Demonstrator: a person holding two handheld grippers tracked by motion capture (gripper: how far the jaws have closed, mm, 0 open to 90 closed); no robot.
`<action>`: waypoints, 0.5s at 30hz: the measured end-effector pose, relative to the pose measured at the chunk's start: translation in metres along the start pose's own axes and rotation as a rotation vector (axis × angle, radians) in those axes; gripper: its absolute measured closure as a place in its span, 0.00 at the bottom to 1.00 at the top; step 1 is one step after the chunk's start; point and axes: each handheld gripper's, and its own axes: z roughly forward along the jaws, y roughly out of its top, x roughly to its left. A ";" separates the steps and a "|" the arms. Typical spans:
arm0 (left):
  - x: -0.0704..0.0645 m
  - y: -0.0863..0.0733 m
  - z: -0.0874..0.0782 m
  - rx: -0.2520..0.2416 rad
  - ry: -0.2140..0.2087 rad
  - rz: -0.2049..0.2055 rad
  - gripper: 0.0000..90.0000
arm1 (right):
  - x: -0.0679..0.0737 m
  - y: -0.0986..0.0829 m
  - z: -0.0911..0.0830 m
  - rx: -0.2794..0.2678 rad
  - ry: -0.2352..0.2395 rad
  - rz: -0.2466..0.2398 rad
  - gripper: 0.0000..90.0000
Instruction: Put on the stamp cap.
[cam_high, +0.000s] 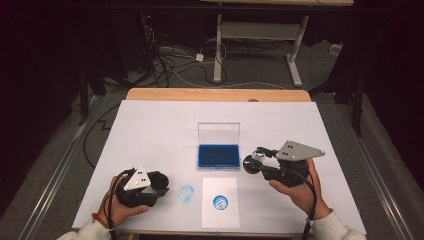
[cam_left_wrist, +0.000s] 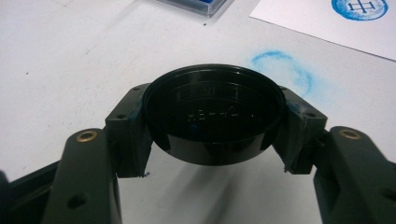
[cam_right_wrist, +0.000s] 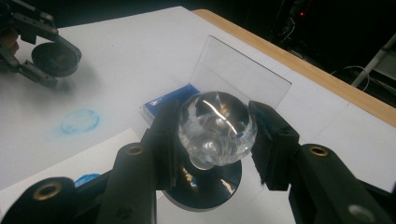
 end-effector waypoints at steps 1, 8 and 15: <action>0.000 0.002 0.001 -0.003 -0.004 0.003 0.41 | 0.000 0.000 -0.001 -0.001 -0.001 0.000 0.63; -0.001 0.014 0.005 -0.027 -0.045 0.008 0.41 | 0.000 0.003 -0.006 -0.026 -0.009 0.017 0.63; -0.008 0.030 0.020 -0.033 -0.109 0.043 0.41 | 0.004 0.013 -0.002 -0.053 0.012 0.016 0.63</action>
